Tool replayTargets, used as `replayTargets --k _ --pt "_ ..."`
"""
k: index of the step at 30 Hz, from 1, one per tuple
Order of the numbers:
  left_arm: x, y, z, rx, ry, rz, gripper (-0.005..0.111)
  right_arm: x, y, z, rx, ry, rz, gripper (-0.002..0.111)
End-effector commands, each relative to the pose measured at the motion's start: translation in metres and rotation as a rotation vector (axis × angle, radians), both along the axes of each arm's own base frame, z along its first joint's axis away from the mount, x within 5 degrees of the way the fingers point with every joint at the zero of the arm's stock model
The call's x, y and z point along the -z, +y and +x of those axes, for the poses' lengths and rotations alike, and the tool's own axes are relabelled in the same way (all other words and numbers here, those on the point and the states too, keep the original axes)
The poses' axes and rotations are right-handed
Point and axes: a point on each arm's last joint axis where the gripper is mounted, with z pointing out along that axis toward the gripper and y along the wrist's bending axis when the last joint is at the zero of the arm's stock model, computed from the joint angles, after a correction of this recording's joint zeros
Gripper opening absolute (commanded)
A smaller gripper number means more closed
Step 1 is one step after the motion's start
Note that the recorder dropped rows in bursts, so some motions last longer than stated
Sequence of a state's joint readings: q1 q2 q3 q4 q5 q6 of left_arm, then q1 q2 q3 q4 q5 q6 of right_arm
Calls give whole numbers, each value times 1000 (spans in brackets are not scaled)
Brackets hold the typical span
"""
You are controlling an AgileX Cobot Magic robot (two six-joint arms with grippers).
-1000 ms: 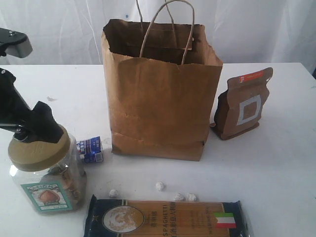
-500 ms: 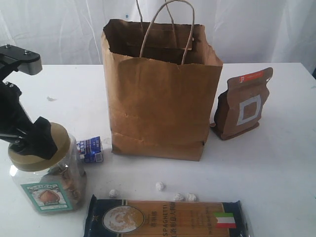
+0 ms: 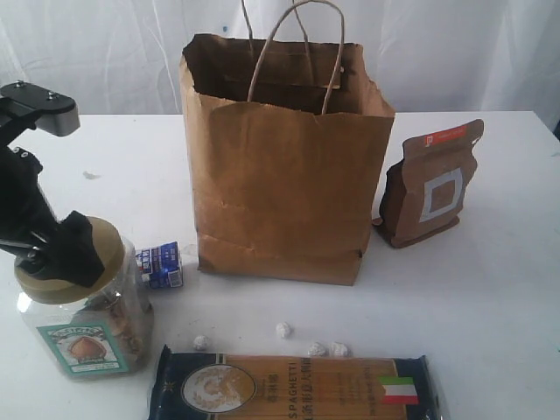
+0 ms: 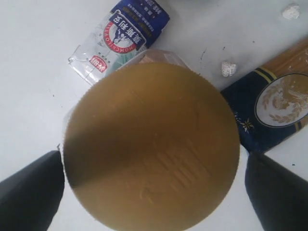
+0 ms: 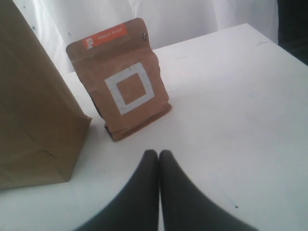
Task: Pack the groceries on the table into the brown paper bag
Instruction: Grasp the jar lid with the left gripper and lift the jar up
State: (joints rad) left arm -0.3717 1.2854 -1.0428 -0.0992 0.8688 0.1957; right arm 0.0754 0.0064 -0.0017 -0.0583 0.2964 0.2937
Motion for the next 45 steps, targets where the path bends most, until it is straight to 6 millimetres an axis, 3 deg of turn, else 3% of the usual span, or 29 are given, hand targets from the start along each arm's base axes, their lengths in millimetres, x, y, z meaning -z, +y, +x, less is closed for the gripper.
replayTargets --k 1,13,21,23,26,27,28,30,39,45 --pt "-2 -6 -4 46 1 5 102 0 0 0 7 -11 -2 0" --pt "6 -7 1 62 17 55 102 0 0 0 7 -11 -2 0" --pt "25 -14 21 53 7 62 102 0 0 0 7 -11 -2 0" --pt "27 -13 23 50 -5 84 89 0 0 0 7 -11 -2 0" --pt "27 -11 24 56 -13 112 18 0 0 0 7 -11 -2 0" --pt "27 -10 24 65 -12 117 1 0 0 0 7 -11 -2 0" --pt "26 -11 24 67 -14 117 0 0 0 0 7 -11 -2 0" --pt "10 -11 25 70 -26 114 0 0 0 0 9 -11 8 0" --pt "-93 -1 17 69 -200 124 0 0 0 0 14 -10 34 0" --pt "-162 4 15 43 -443 74 0 0 0 0 14 -10 34 0"
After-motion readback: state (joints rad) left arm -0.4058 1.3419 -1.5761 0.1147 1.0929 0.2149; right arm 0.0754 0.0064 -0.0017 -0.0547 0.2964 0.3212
